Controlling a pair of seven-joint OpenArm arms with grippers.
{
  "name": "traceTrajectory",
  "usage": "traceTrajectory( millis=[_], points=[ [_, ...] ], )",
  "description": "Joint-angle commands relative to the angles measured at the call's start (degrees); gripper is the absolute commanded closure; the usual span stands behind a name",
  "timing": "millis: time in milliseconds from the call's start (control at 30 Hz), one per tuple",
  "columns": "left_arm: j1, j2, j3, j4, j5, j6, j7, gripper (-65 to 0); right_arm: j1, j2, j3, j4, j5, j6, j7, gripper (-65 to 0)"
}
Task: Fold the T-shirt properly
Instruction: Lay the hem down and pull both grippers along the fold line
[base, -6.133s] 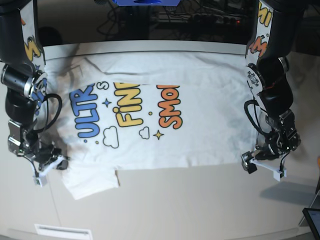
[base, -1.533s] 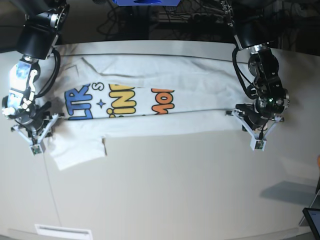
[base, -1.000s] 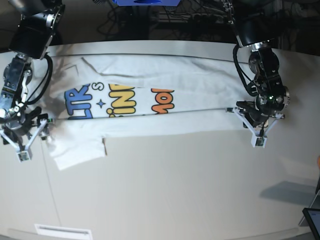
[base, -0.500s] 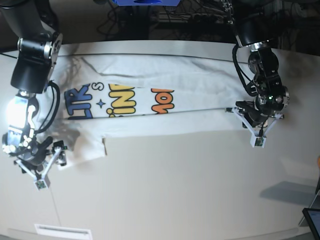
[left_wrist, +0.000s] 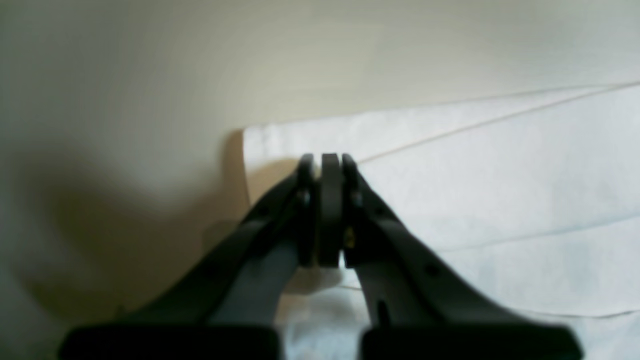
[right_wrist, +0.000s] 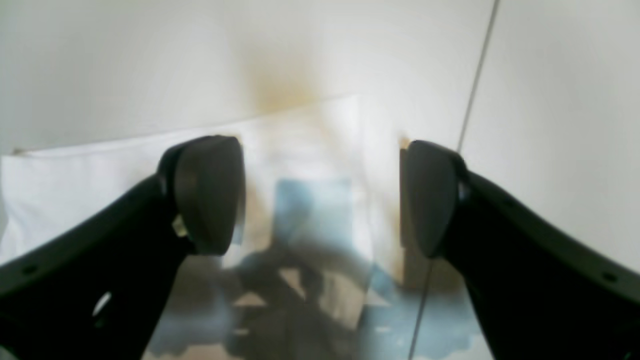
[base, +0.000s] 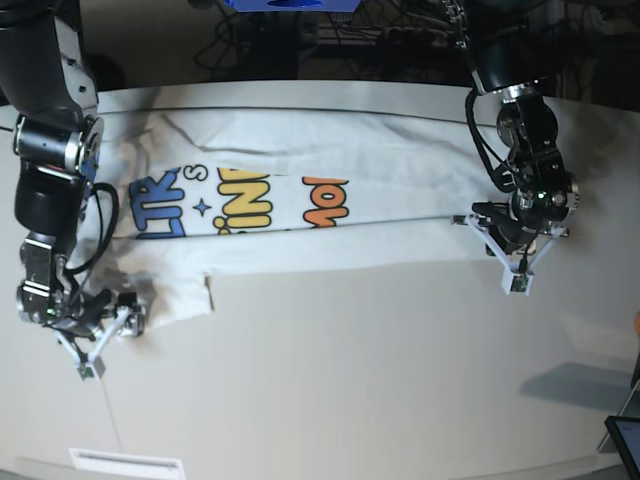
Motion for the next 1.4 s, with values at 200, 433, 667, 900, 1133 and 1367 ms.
traceTrajectory(
  millis=[200, 433, 667, 900, 1133, 1367],
  points=[
    [-1.1, -0.6, -0.1, 1.1, 0.0, 0.0, -0.6, 0.0, 2.6, 0.5, -2.0, -4.4, 0.5, -1.8, 5.0, -49.3],
    [-1.1, -0.7, -0.1, 1.0, 0.0, 0.0, -0.6, 0.0, 2.4, 0.3, -2.0, -4.4, 0.5, -1.9, 4.7, -43.2],
    [-1.2, -0.8, -0.1, 1.0, 0.0, 0.0, -0.6, 0.0, 2.2, 0.2, -2.0, -4.4, 0.5, -2.1, 4.5, 0.0],
    [-1.3, -0.6, -0.1, 1.3, 0.0, 0.0, -0.5, 0.0, 2.2, 0.5, -1.6, -3.4, 0.6, -2.1, 1.4, 0.0],
    [-1.7, -0.9, -0.2, 1.9, 0.1, 0.0, -0.5, 0.0, -3.5, 0.6, -1.5, 11.6, 0.6, -1.7, -5.8, -0.1],
    [-1.1, -0.9, -0.1, 5.4, 0.1, 0.2, -0.3, 0.0, -9.2, 0.1, -1.5, 25.2, 0.7, -1.7, -12.1, -0.1]
  ],
)
